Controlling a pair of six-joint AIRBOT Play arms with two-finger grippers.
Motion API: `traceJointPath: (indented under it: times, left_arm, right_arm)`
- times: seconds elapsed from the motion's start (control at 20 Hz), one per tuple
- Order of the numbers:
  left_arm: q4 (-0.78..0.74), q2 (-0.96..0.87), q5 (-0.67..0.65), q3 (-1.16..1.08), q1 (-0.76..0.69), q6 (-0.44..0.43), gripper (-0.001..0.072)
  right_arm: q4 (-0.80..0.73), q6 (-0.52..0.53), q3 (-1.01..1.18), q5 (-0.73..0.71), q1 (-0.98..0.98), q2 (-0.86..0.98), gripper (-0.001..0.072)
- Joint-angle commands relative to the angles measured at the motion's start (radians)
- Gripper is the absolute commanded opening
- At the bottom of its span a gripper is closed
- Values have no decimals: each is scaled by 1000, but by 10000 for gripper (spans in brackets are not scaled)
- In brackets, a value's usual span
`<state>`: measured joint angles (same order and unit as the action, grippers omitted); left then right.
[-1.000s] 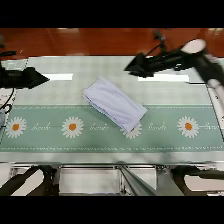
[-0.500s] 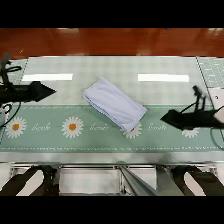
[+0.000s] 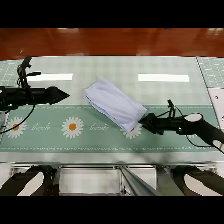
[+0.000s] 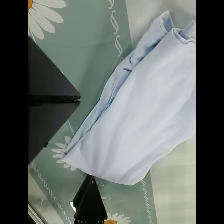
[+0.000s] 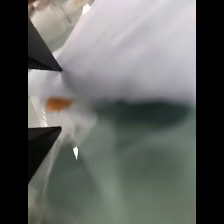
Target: Fold the shirts.
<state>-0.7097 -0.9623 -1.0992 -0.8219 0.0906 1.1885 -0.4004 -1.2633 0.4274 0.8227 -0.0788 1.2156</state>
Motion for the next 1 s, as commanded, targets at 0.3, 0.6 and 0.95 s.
traceJointPath:
  times: [0.3, 0.6, 0.95]
  left_arm:
    - [0, 1, 15, 2, -10, 1, 27]
    - [0, 1, 14, 2, -10, 2, 27]
    - [0, 1, -1, 2, -10, 2, 27]
  right_arm:
    - [128, 105, 302, -58, -161, 221, 25]
    - [-104, -31, 652, 126, -161, 220, 24]
    - [-436, -278, 1236, 399, -82, 220, 23]
